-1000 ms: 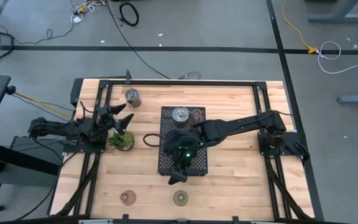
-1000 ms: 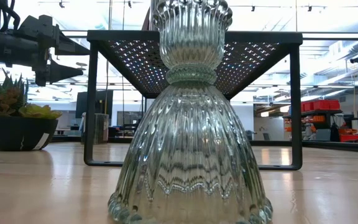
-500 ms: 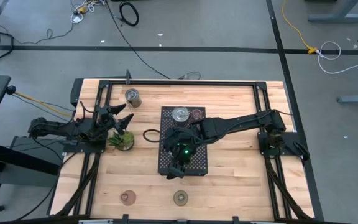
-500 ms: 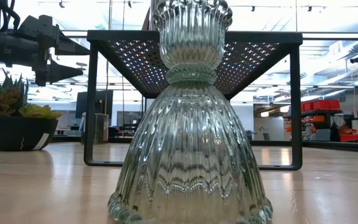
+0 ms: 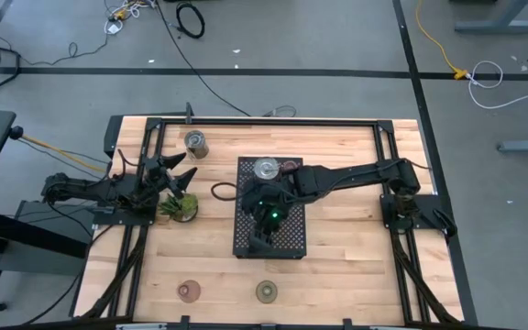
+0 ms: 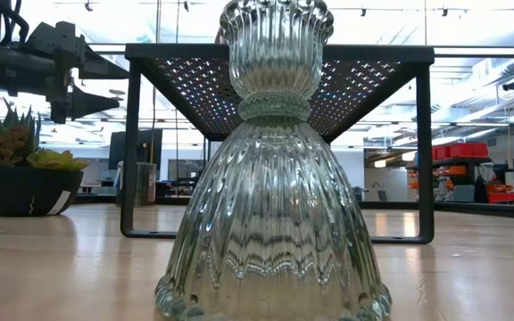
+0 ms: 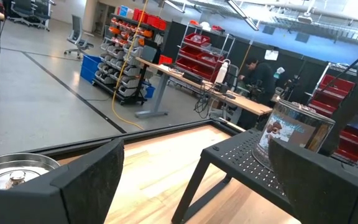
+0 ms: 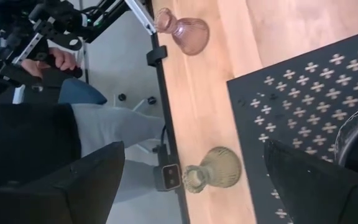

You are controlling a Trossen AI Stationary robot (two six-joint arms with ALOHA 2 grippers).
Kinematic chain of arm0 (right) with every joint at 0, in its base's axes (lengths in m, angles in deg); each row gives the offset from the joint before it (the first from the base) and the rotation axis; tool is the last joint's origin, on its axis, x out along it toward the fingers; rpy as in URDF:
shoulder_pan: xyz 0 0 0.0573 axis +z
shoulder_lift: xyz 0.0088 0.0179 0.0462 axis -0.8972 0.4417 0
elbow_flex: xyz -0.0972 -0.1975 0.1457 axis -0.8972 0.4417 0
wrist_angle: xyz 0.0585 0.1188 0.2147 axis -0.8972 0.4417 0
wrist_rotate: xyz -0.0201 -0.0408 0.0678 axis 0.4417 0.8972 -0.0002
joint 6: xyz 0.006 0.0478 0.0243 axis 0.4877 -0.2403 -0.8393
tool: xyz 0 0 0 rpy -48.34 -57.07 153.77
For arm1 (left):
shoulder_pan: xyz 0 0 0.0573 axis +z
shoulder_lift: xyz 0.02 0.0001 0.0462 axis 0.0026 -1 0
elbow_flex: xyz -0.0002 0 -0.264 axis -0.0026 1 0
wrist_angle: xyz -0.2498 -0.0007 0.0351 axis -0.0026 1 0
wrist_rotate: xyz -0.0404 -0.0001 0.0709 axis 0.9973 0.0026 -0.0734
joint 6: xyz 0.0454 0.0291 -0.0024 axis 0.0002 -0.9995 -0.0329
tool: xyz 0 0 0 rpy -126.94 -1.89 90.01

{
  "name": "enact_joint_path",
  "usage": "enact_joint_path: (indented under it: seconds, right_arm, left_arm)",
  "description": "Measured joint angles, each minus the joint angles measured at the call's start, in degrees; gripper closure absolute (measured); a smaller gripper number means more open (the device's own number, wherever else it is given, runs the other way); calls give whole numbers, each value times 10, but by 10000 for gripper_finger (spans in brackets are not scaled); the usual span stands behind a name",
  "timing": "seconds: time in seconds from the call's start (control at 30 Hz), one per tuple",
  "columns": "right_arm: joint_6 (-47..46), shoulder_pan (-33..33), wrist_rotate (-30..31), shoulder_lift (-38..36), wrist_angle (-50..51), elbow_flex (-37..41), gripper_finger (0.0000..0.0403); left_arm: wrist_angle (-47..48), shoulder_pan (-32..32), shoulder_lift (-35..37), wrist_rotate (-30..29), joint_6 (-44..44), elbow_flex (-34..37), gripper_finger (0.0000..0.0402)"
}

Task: Pick & Place candle stick holders
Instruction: Put the right silver scented candle on the shelf aligned with the silver scented candle, then put the silver scented candle on the shelf aligned with the silver scented candle

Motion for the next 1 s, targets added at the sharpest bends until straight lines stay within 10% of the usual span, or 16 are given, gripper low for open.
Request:
enact_joint_path:
  seconds: [1.0]
  right_arm:
    - [41,-45,-25,-27,5,0,21]
  left_arm:
    - [0,0,0,-1,0,0,3]
